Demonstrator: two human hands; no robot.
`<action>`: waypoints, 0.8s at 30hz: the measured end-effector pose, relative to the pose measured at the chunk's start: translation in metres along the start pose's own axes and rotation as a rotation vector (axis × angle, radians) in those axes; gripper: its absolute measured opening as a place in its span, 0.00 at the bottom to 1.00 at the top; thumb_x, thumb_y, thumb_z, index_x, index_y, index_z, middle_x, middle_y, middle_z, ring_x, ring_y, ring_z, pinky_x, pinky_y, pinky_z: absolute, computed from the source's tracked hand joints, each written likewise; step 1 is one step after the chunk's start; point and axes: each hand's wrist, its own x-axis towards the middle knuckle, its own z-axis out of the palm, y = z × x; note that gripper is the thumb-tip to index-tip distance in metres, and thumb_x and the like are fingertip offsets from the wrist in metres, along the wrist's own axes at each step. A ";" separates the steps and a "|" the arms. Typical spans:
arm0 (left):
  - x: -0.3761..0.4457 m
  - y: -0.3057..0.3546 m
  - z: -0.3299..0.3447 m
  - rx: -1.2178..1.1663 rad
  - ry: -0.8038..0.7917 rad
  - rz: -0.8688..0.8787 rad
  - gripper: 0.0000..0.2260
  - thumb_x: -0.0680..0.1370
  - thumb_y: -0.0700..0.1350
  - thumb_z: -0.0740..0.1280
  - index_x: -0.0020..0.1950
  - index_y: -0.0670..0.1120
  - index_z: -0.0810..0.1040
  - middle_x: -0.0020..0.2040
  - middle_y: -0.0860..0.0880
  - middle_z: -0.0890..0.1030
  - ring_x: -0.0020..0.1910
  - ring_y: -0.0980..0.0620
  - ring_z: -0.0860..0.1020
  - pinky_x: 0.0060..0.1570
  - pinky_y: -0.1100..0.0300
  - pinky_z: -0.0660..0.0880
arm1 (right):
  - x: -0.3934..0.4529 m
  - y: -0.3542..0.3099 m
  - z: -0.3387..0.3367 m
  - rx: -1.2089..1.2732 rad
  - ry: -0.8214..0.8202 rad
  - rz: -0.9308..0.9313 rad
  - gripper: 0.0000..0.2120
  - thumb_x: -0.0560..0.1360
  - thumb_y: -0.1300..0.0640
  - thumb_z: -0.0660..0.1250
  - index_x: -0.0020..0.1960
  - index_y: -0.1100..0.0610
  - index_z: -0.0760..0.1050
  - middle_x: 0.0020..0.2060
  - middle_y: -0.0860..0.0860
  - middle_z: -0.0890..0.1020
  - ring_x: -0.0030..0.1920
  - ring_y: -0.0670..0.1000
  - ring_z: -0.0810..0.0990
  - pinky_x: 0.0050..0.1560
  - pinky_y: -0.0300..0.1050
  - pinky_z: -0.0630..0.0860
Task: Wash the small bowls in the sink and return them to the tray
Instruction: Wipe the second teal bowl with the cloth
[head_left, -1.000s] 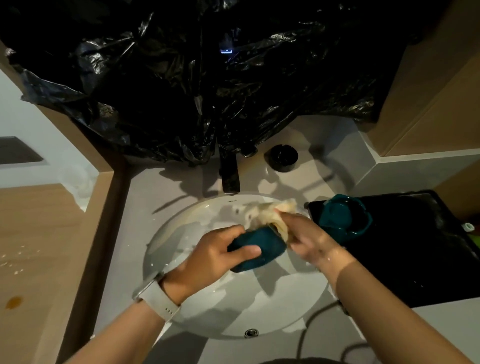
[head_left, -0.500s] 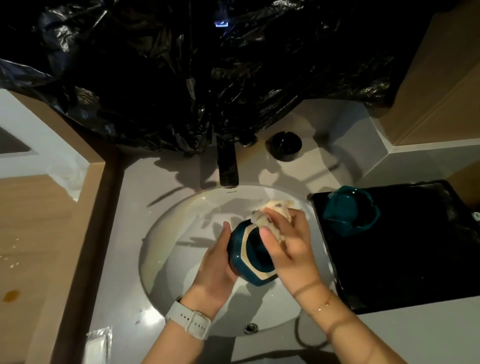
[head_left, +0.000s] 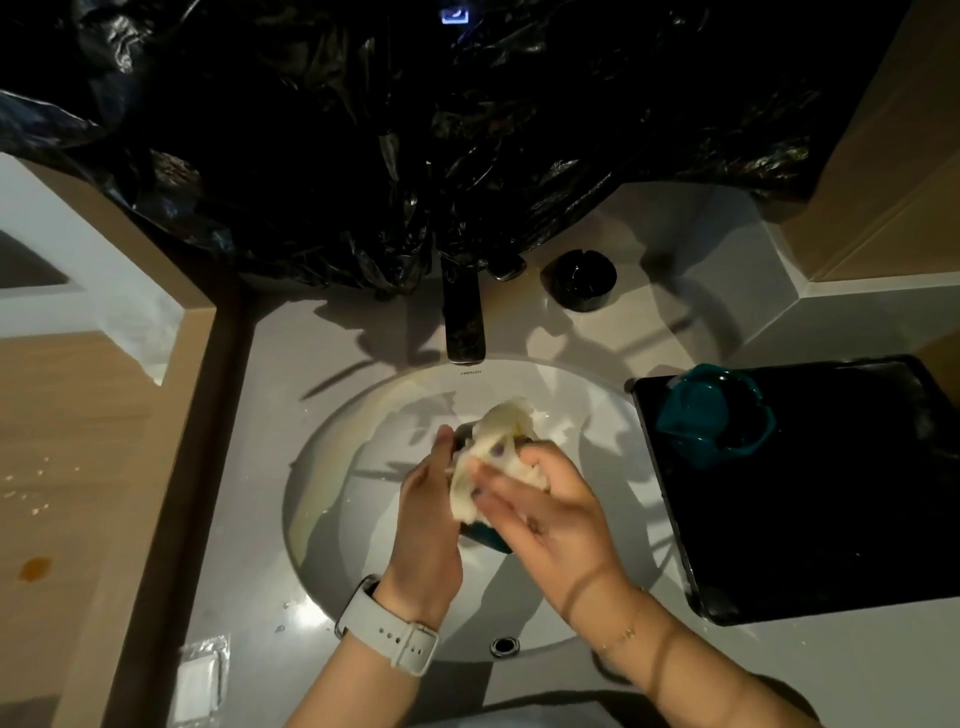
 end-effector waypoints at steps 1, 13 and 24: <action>-0.002 0.002 0.003 0.037 0.033 0.020 0.14 0.84 0.50 0.58 0.54 0.42 0.77 0.44 0.47 0.84 0.41 0.53 0.83 0.46 0.54 0.79 | 0.007 0.001 0.001 0.029 0.035 0.023 0.11 0.75 0.48 0.65 0.55 0.47 0.80 0.51 0.37 0.73 0.54 0.39 0.75 0.56 0.32 0.70; 0.007 0.005 -0.010 -0.105 0.167 -0.083 0.16 0.83 0.51 0.60 0.44 0.44 0.82 0.34 0.47 0.85 0.32 0.52 0.83 0.36 0.59 0.76 | -0.022 0.012 0.011 -0.065 0.009 0.116 0.08 0.74 0.52 0.66 0.51 0.49 0.81 0.43 0.40 0.74 0.47 0.38 0.75 0.46 0.26 0.70; 0.015 0.018 -0.026 -0.354 0.087 -0.124 0.15 0.81 0.51 0.61 0.51 0.41 0.82 0.47 0.41 0.84 0.44 0.45 0.83 0.47 0.52 0.79 | 0.000 -0.011 -0.007 -0.108 -0.040 0.056 0.09 0.74 0.54 0.63 0.48 0.53 0.82 0.48 0.44 0.79 0.49 0.39 0.75 0.50 0.24 0.69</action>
